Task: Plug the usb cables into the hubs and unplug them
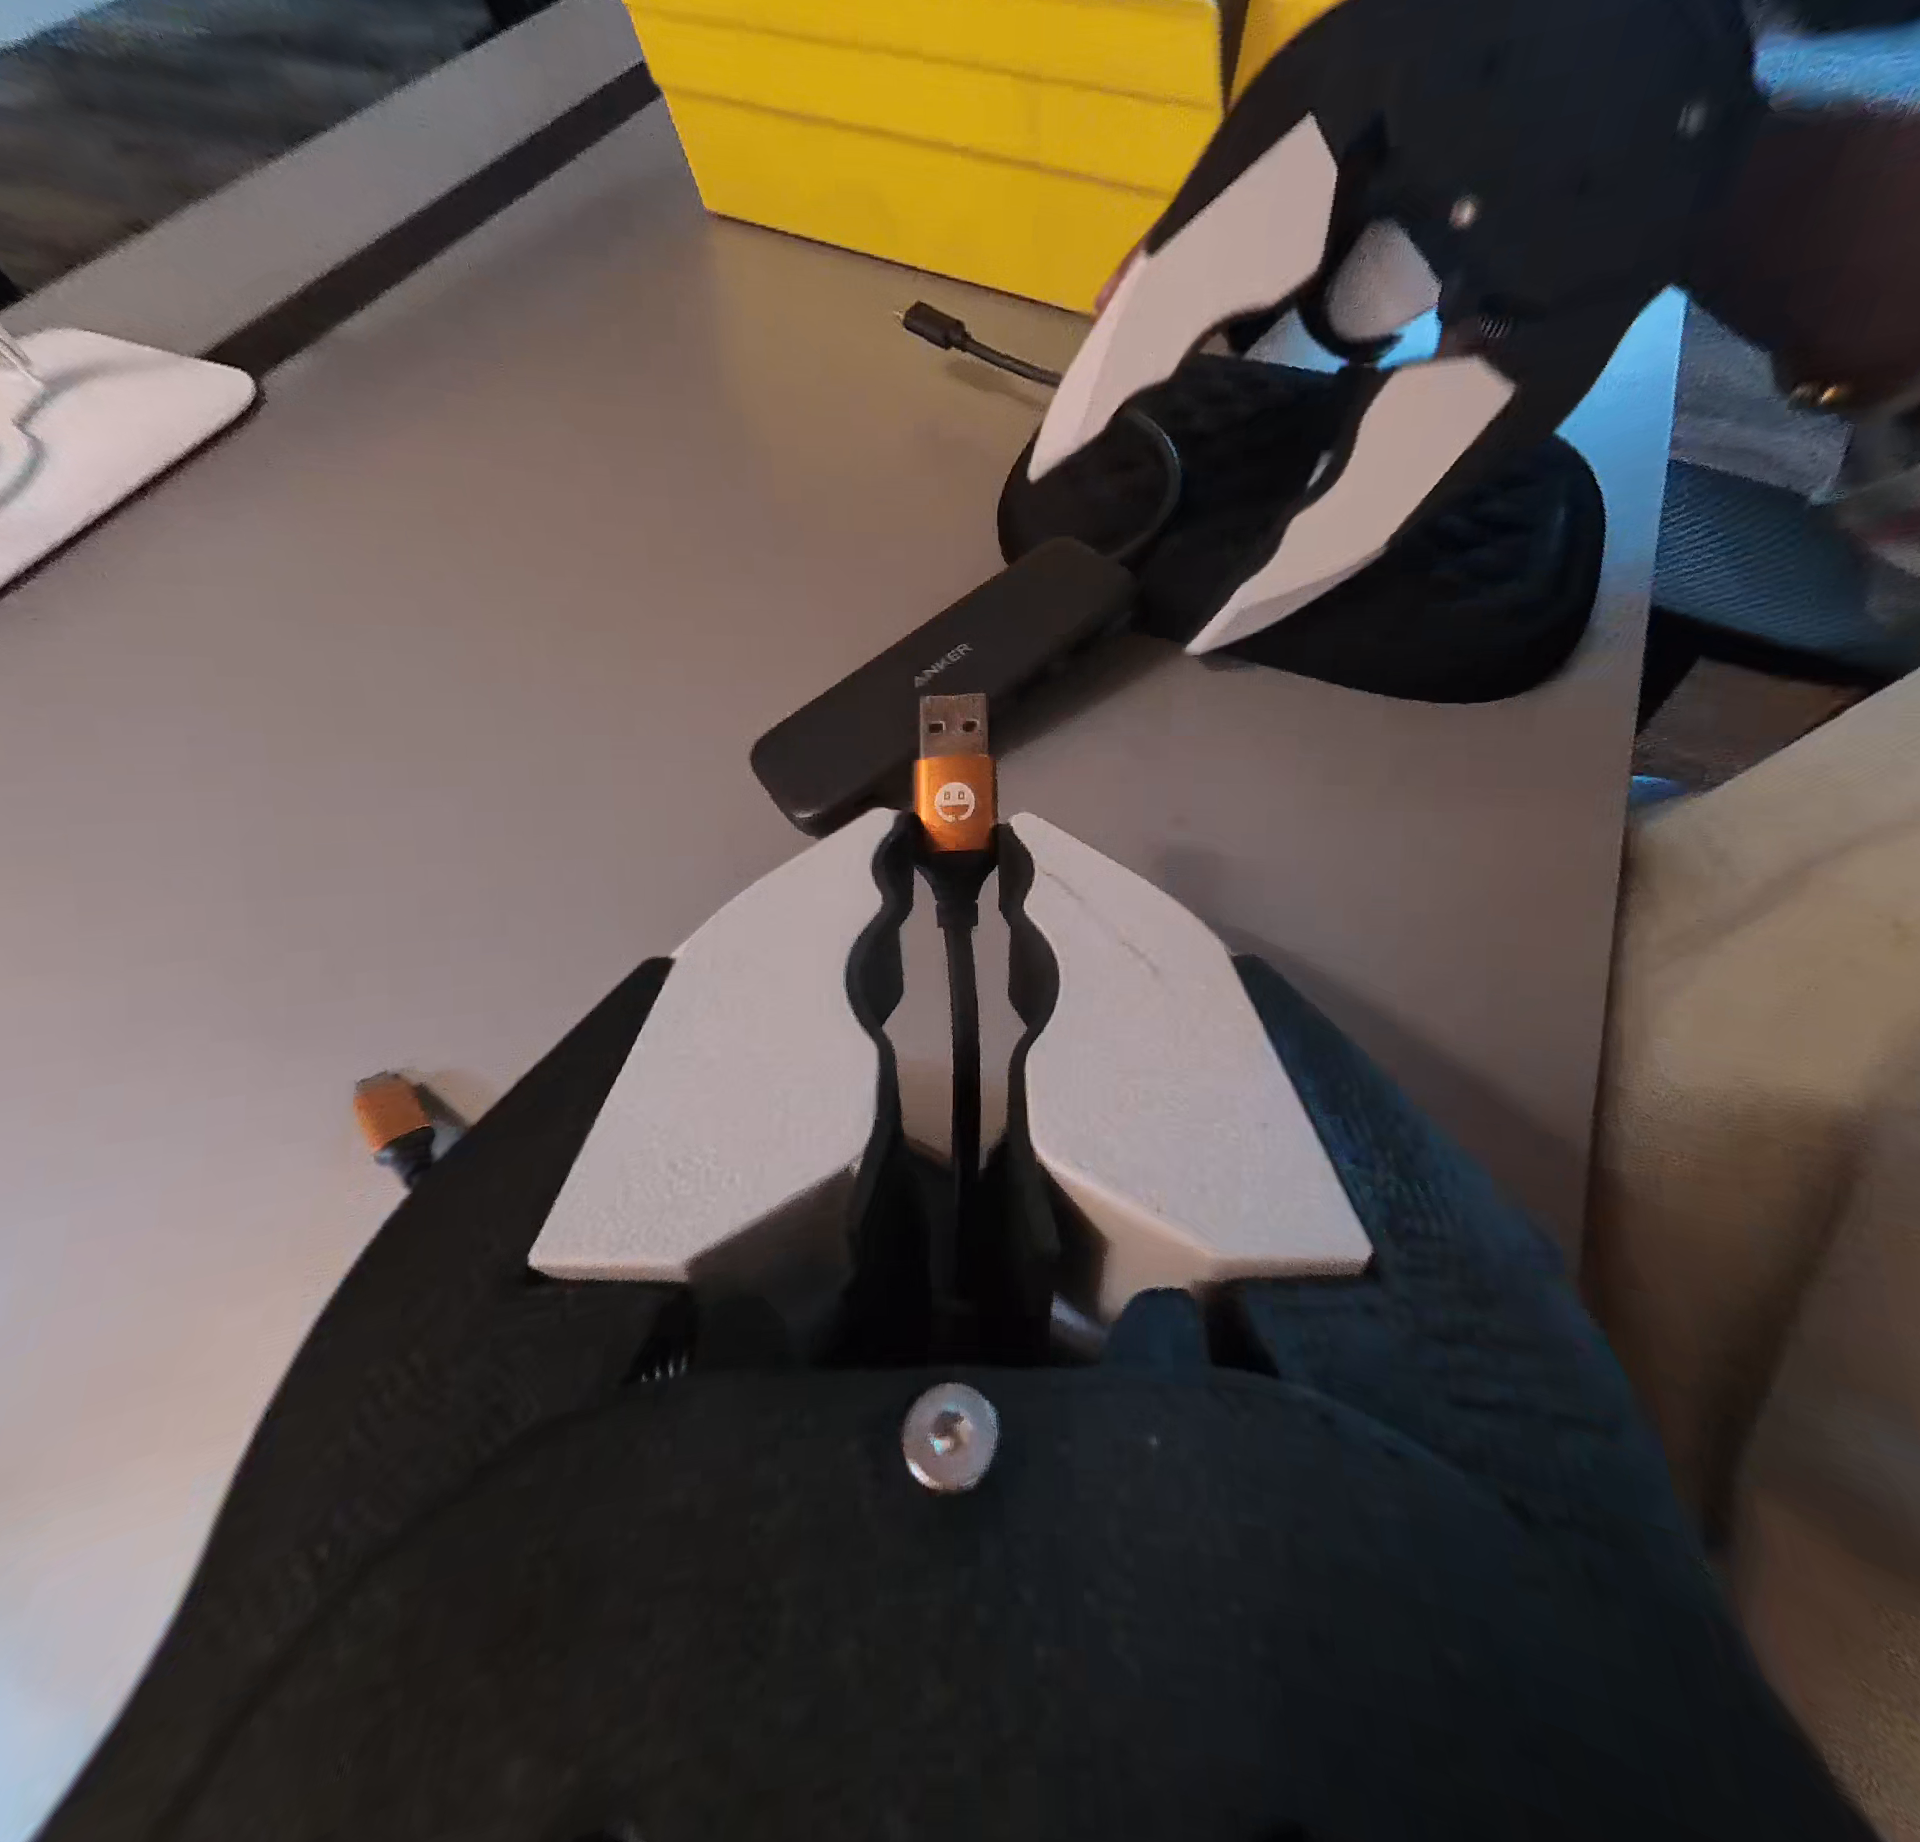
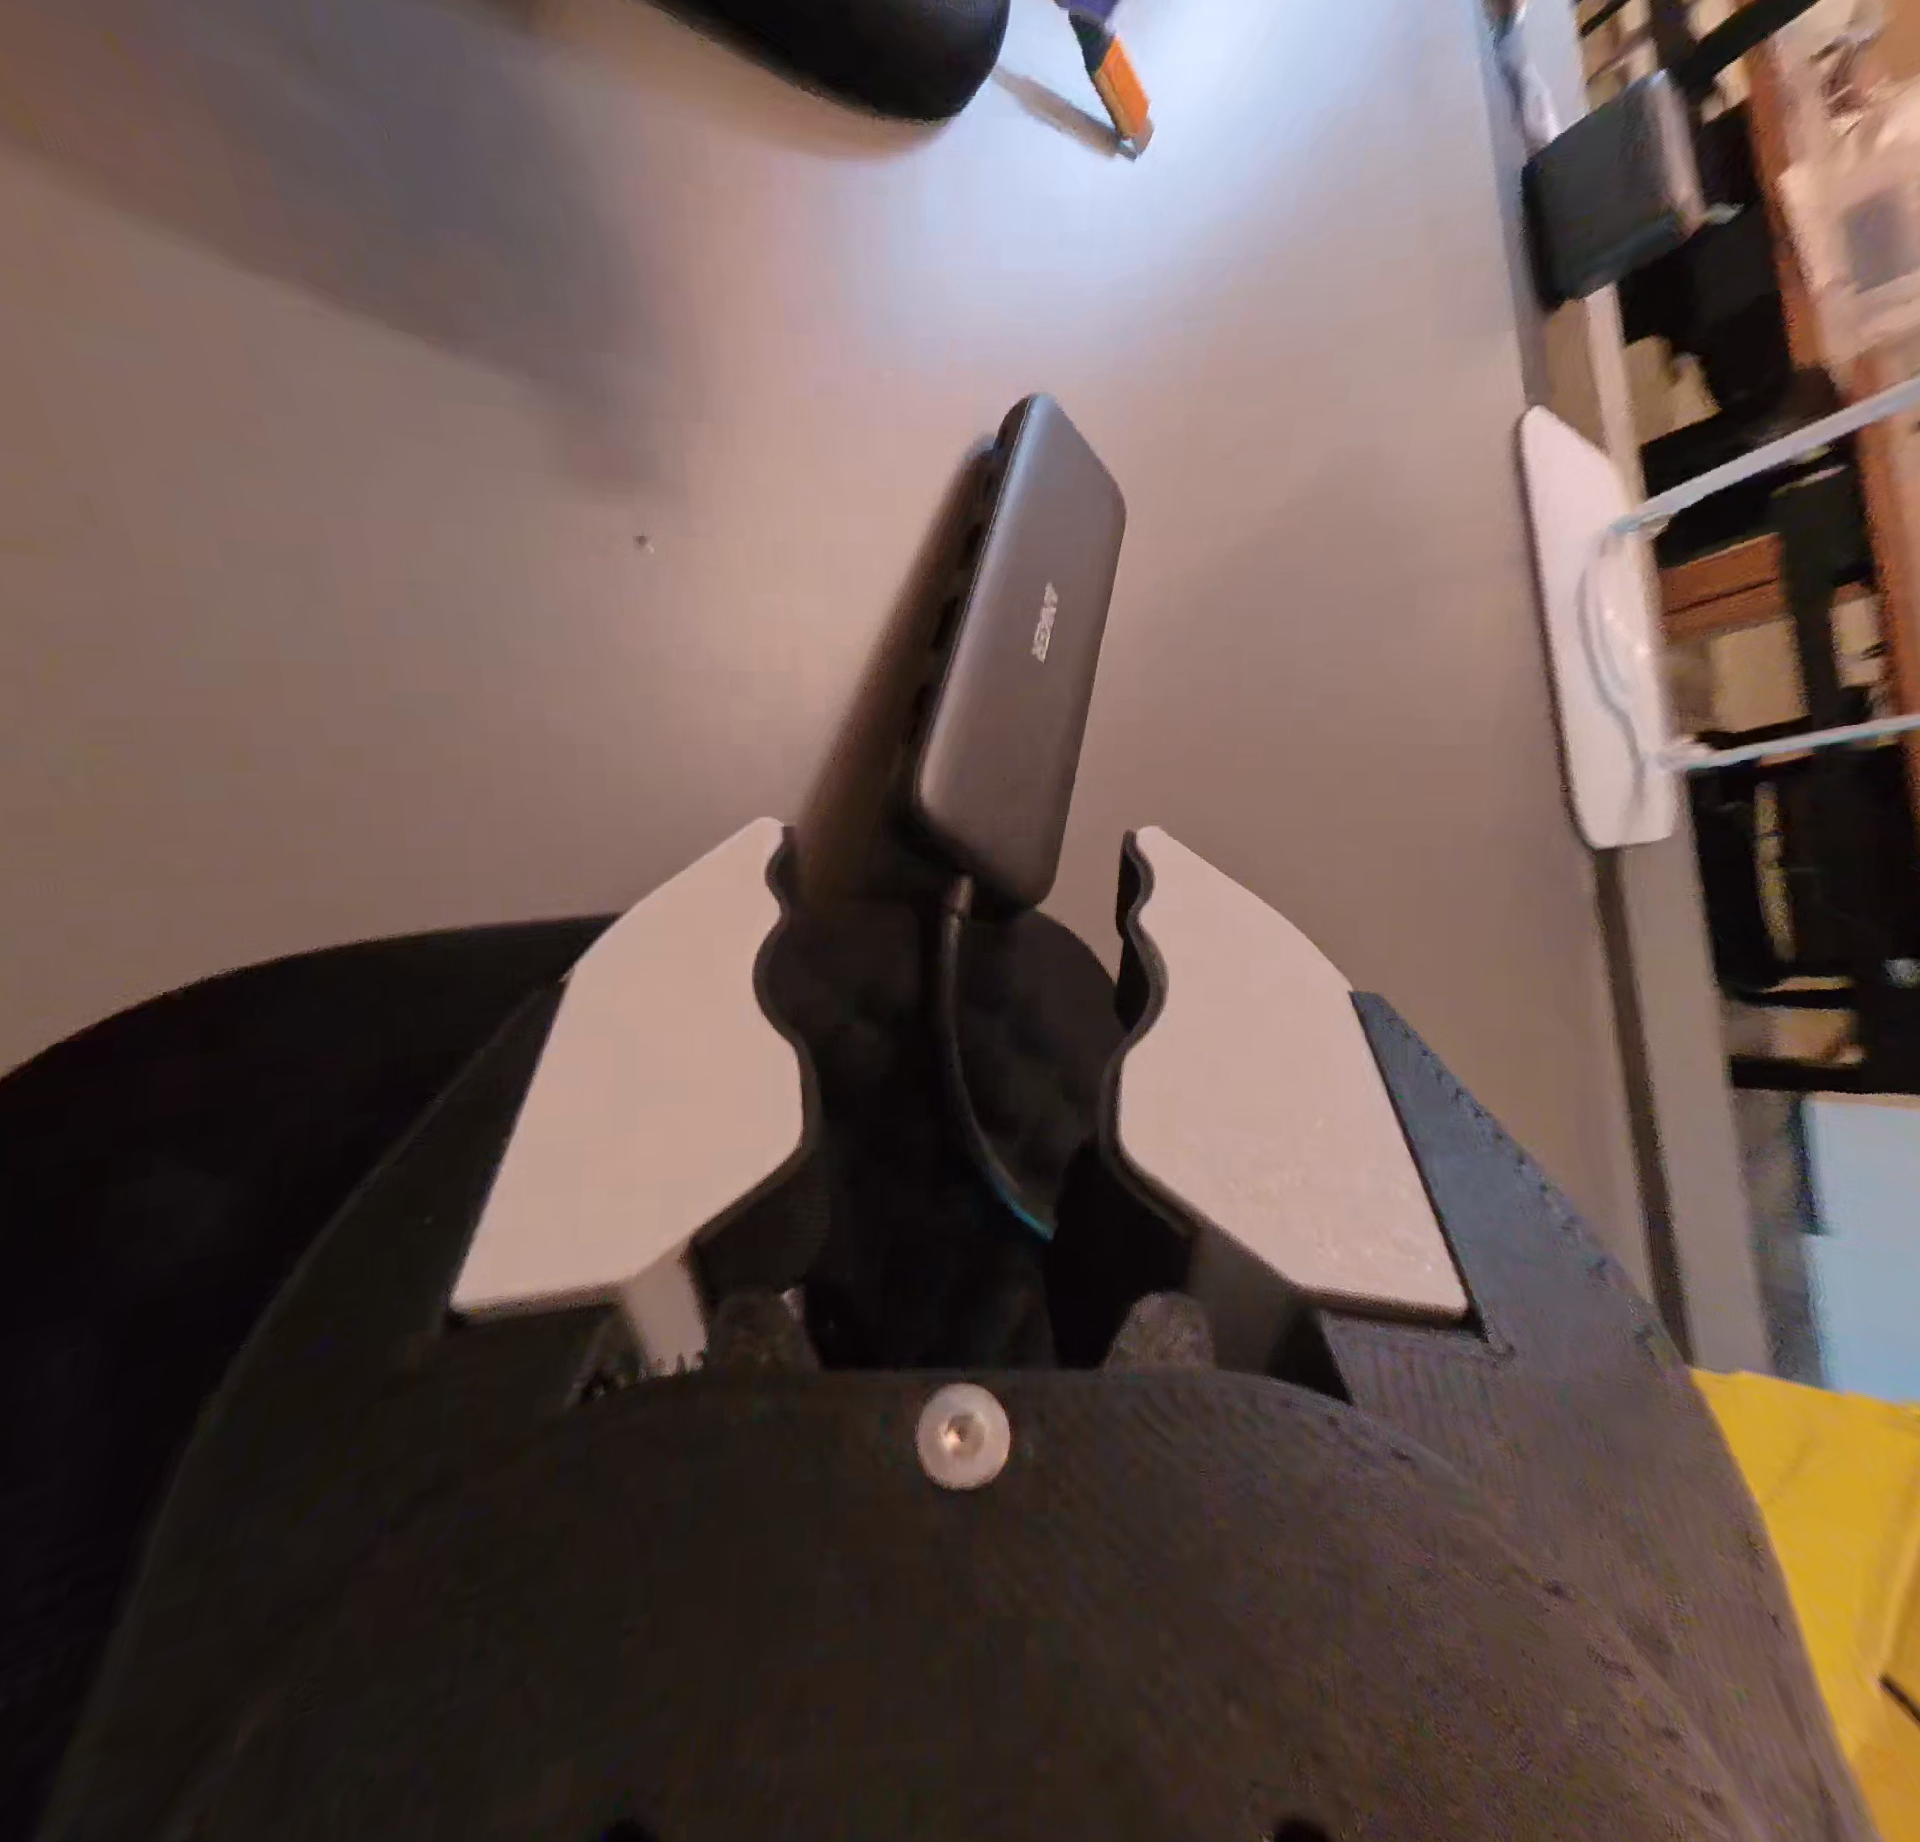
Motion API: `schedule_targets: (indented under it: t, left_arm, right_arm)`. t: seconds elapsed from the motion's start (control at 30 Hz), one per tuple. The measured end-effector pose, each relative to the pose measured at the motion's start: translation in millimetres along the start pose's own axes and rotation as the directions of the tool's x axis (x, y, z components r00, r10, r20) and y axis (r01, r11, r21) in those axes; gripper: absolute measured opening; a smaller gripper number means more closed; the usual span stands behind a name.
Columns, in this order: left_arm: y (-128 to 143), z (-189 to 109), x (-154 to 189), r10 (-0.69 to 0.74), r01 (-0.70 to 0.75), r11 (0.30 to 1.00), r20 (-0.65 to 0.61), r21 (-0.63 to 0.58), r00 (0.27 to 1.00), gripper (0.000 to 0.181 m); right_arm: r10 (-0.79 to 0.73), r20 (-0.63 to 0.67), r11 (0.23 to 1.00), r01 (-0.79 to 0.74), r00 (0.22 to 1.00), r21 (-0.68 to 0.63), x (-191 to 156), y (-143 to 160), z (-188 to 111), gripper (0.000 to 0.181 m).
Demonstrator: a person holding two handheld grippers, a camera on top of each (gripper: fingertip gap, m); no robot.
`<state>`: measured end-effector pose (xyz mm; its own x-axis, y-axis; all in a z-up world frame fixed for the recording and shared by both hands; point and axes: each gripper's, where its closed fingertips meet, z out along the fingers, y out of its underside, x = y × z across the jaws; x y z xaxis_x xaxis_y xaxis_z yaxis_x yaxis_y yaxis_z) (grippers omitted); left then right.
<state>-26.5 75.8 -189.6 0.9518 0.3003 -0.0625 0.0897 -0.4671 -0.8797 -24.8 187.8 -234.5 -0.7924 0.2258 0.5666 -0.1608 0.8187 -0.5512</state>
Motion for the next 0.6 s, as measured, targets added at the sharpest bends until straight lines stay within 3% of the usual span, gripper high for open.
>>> schedule_targets:
  t: [0.13,0.23,0.3,0.47,0.53,0.6]
  left_arm:
    - [0.7,5.0,3.4,-0.036,0.036,0.999,-0.022,-0.004,0.999,0.015]
    - [2.8,7.5,4.3,-0.054,0.053,0.998,-0.030,-0.018,0.998,0.015]
    - [5.4,9.1,4.2,-0.068,0.067,0.997,-0.032,-0.031,0.997,0.015]
    - [3.7,9.7,5.5,-0.053,0.052,0.998,-0.034,-0.021,0.998,0.015]
    - [3.5,10.7,6.3,-0.052,0.051,0.999,-0.038,-0.017,0.998,0.015]
    - [4.1,13.0,8.2,-0.052,0.052,0.999,-0.048,-0.015,0.997,0.015]
  right_arm:
    - [-0.072,-0.062,0.997,0.070,0.996,-0.026,3.4,-1.5,13.8,0.048]
    - [-0.092,-0.064,0.994,0.088,0.994,-0.064,4.8,1.4,17.8,0.027]
    - [-0.206,-0.163,0.977,0.193,0.965,-0.096,15.9,-0.1,13.7,0.014]
    - [-0.419,-0.289,0.884,0.314,0.861,-0.346,35.7,8.6,-17.1,0.012]
    - [-0.443,-0.272,0.853,0.308,0.854,-0.420,36.8,18.2,-32.4,0.012]
    - [-0.399,-0.182,0.838,0.278,0.899,-0.469,27.3,34.3,-41.9,0.012]
